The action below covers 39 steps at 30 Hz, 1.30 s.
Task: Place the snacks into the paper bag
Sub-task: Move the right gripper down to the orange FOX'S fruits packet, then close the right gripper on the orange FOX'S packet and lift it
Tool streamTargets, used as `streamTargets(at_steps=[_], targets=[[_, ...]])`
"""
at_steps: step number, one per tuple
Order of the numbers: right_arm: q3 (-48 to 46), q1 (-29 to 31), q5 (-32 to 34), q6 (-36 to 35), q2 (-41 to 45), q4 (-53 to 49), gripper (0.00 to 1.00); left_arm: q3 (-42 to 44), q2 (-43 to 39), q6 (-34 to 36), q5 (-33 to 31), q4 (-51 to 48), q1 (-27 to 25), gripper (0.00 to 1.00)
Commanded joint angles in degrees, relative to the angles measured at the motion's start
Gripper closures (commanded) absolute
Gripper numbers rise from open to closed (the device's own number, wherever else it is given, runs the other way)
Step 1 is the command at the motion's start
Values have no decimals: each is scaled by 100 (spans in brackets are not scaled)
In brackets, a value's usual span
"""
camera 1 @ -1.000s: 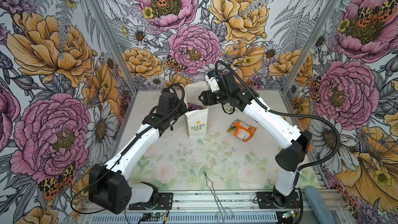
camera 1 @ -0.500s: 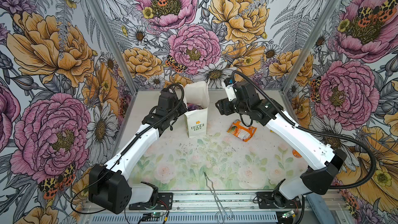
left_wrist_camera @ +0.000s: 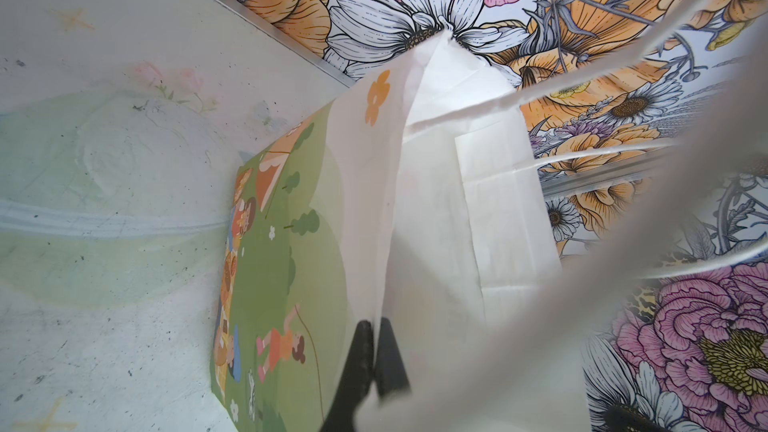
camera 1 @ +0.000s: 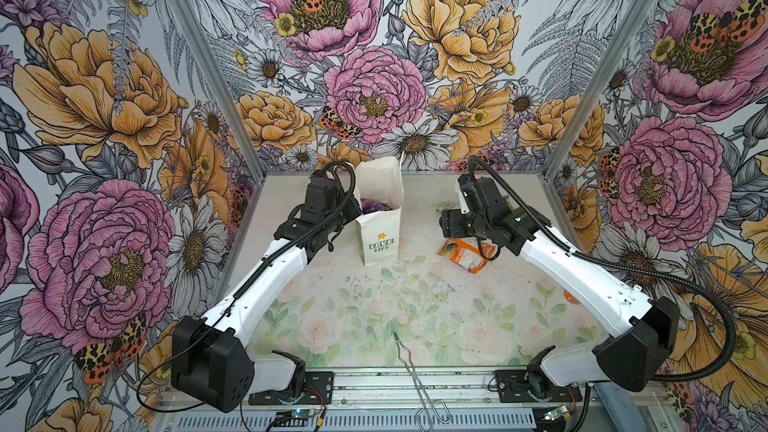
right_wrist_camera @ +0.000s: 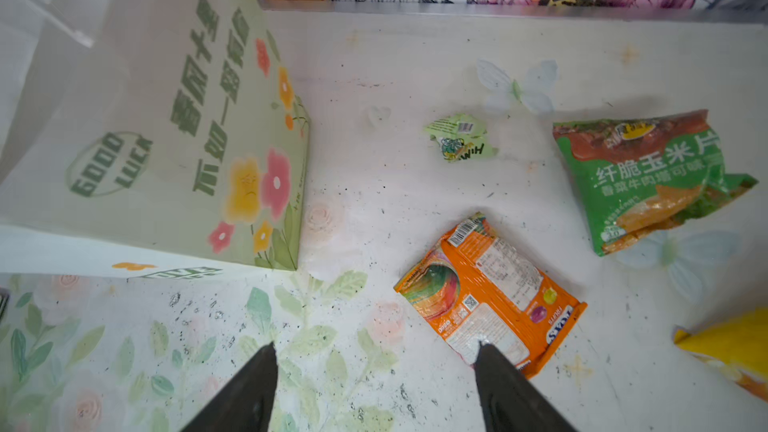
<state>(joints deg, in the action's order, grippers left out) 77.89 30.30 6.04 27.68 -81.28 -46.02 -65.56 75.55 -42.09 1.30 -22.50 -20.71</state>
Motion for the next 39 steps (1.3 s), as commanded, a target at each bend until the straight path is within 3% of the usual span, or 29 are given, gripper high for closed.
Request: streamTargets(at_steps=[1, 12, 26, 39], targets=[[-219, -335, -330, 706, 53, 40, 21, -100, 58, -37, 142, 55, 52, 100], [-678, -917, -556, 1304, -528, 40, 1, -80, 13, -19, 114, 28, 58, 100], [-881, -1250, -642, 2178, -1321, -72, 0, -71, 3, -23, 125, 21, 58, 100], [-834, -1332, -537, 2020, -2031, -97, 0, -84, 39, -19, 151, 18, 67, 100]])
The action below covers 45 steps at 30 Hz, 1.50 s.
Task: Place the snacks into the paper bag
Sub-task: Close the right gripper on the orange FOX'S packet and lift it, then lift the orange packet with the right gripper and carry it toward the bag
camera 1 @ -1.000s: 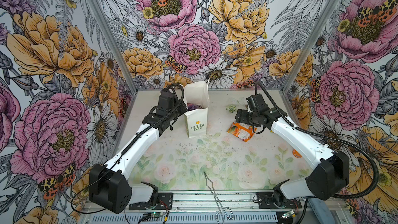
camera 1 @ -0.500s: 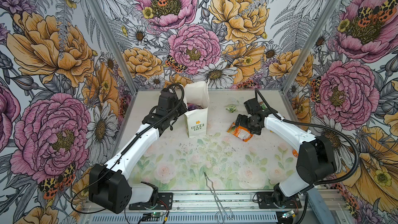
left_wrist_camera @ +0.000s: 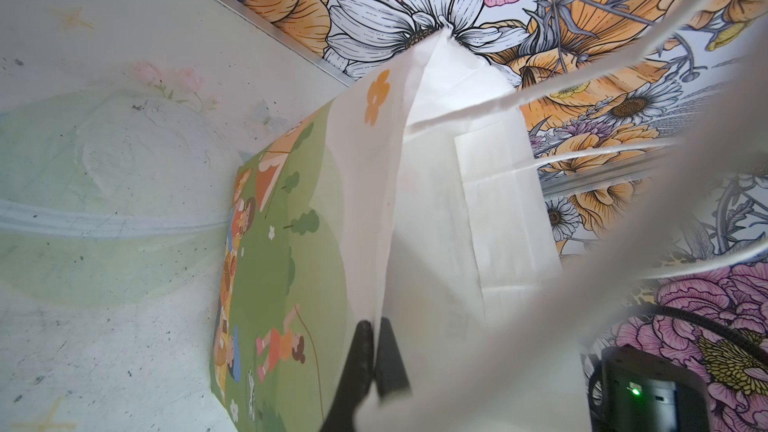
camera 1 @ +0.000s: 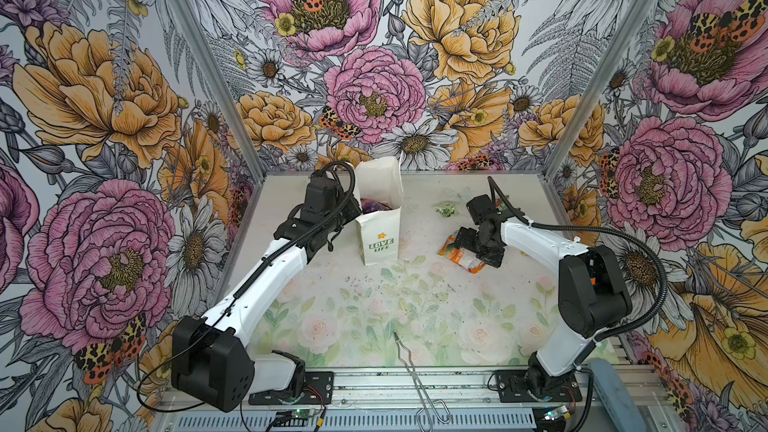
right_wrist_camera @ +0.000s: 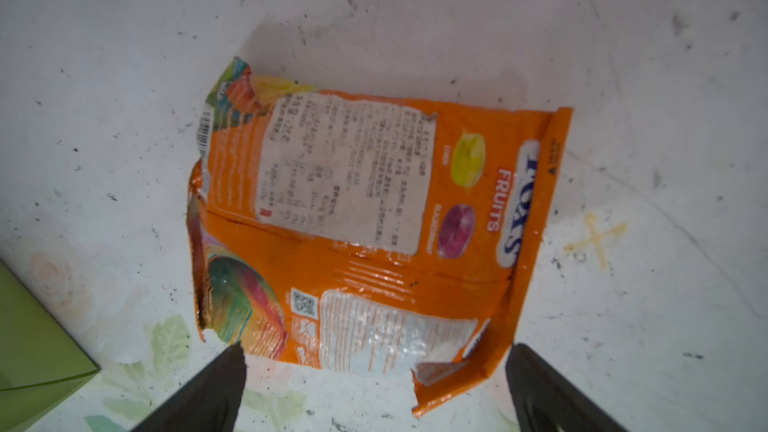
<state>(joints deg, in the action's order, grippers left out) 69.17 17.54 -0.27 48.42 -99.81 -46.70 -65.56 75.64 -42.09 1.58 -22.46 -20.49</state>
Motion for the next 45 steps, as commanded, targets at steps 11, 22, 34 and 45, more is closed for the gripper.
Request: streamTargets(at_steps=[11, 22, 34, 45], targets=[[308, -82, 199, -311, -987, 39, 0, -78, 57, -19, 116, 14, 48, 100], [160, -80, -301, -535, -1184, 532, 12, -43, 4, -37, 79, 13, 39, 100], [-25, -83, -462, -855, -816, 866, 60, -18, -49, -54, 58, 11, 28, 100], [9, -78, -580, -1186, -568, 890, 92, -18, -102, -54, 23, -4, 1, 100]])
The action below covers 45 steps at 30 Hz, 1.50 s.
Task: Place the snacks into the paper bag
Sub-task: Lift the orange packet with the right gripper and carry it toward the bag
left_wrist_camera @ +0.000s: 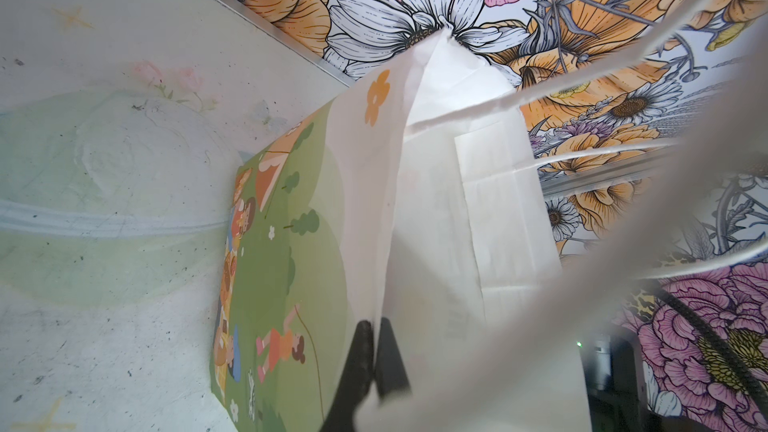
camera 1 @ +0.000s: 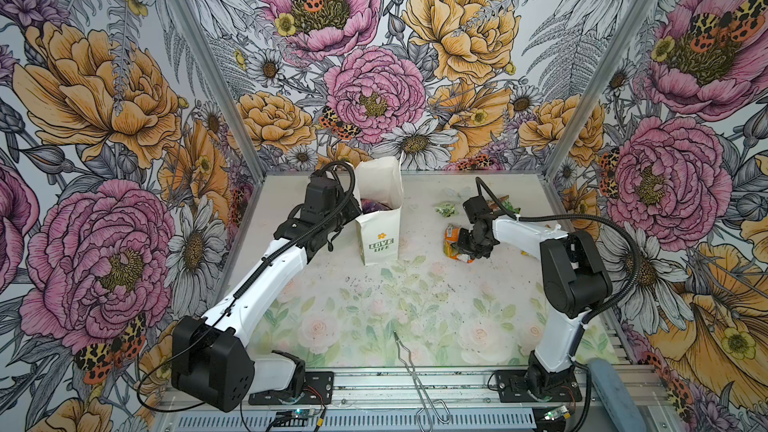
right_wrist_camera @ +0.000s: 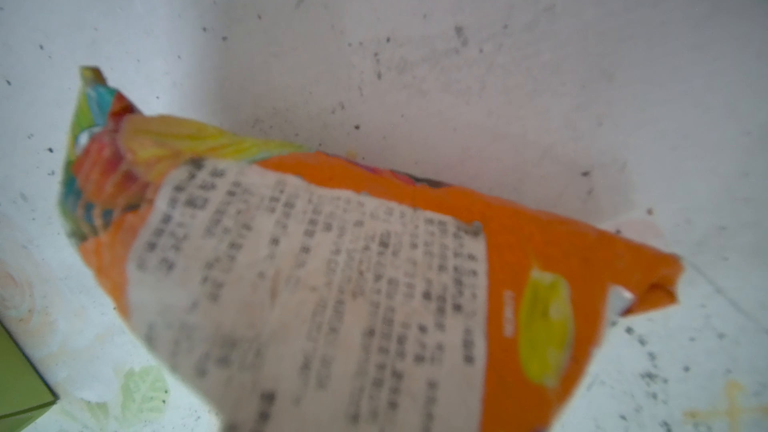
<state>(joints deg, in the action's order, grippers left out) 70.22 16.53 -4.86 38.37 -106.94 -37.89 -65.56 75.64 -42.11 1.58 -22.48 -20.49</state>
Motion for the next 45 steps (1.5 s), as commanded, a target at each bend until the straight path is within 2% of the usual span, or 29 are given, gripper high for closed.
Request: streamTargets(at_steps=[1, 3, 22, 37, 45], targets=[[-96, 18, -135, -210, 170, 10, 95, -18, -110, -53, 25, 3, -3, 100], [-80, 16, -171, -296, 233, 10, 100, -26, -106, -53, 26, 5, -8, 100], [639, -150, -834, -783, 1313, -108, 100, -353, 145, 96, 389, 376, -139, 100], [1339, -444, -656, -1146, 1901, -727, 100, -1576, 1207, 172, 962, 728, -525, 100], [1872, -679, -650, -1217, 2250, -893, 100, -1707, 1469, -25, 986, 1136, -684, 100]])
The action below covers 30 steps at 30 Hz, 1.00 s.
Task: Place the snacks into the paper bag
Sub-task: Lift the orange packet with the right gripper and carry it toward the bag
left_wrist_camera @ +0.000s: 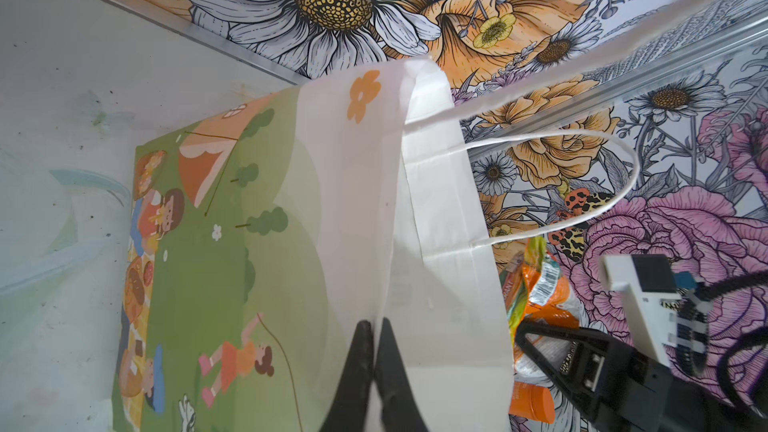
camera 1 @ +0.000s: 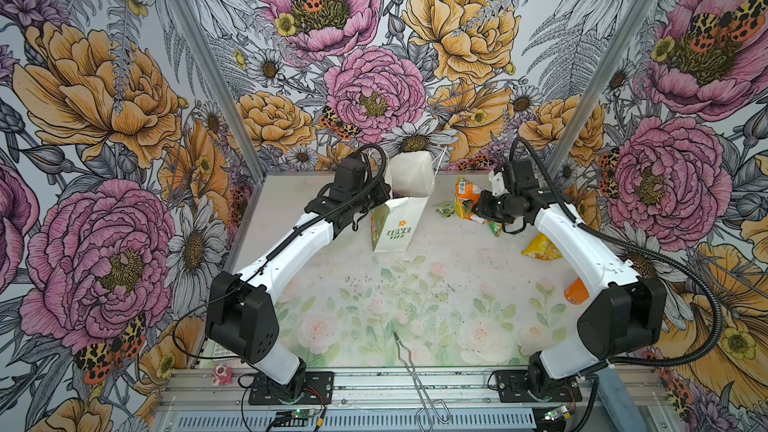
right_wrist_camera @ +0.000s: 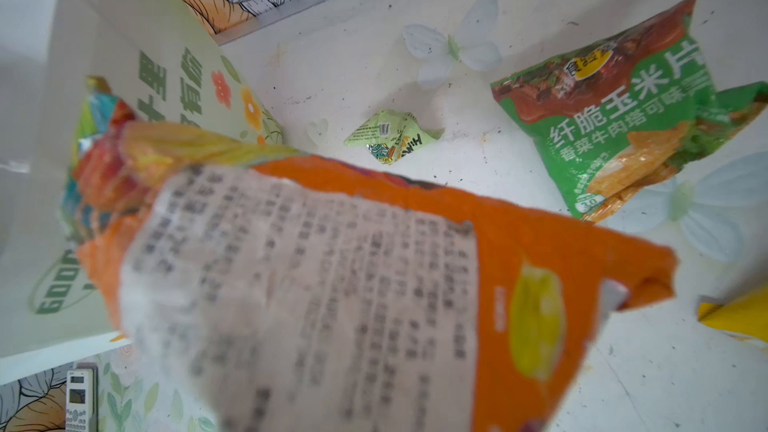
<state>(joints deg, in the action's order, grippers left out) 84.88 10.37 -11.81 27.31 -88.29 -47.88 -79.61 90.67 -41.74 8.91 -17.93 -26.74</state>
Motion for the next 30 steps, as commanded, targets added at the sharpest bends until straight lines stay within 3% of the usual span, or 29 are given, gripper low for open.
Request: streamTargets(at_steps=[1, 17, 24, 30], targets=[[525, -80, 52, -133, 423, 78, 100, -322, 5, -76, 274, 713, -64, 100], [2047, -76, -182, -229, 463, -2, 100, -1012, 628, -213, 791, 1278, -358, 100], [2444, 114, -187, -731, 272, -7, 100, -1168, 777, -238, 948, 1283, -420, 100], [2885, 608, 252, -1494, -42, -85, 100, -868, 659, -274, 849, 1235, -417, 100]])
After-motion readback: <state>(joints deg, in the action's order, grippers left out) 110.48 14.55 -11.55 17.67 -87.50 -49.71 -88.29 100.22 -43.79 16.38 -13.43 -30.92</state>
